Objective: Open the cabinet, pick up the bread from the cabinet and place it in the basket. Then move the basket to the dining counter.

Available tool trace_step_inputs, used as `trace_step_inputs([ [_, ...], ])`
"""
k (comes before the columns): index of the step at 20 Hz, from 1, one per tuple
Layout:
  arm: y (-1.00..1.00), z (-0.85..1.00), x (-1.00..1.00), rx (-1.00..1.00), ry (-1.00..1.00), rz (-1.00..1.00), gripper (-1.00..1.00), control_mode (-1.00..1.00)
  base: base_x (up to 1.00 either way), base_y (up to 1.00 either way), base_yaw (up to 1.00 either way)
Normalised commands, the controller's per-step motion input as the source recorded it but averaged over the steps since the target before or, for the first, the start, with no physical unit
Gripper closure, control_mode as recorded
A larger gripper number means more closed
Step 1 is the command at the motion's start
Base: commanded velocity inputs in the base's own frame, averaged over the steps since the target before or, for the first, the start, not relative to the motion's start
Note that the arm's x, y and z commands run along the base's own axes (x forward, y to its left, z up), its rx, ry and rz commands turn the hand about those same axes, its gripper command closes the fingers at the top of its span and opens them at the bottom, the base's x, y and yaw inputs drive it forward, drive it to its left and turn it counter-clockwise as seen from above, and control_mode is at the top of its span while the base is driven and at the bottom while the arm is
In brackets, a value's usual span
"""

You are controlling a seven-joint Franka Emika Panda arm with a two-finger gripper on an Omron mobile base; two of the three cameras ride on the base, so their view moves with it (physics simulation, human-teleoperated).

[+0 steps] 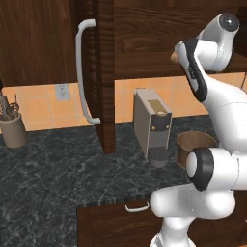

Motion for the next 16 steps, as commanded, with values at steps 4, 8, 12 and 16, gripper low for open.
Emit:
trace_step_inputs([
  [4,-0.07,-0.1,0.66,0.0,0.0,0.02,-1.0,-1.0,0.0,0.0,0.0],
  [8,-0.25,0.0,0.73,0.0,0.05,0.04,-1.0,-1.0,0.0,0.0,0.0],
  [12,-0.01,0.0,0.46,0.0,0.09,0.05,-1.0,-1.0,0.0,0.0,0.0],
  [16,0.0,-0.06,0.38,0.0,0.09,0.05,-1.0,-1.0,0.0,0.0,0.0],
])
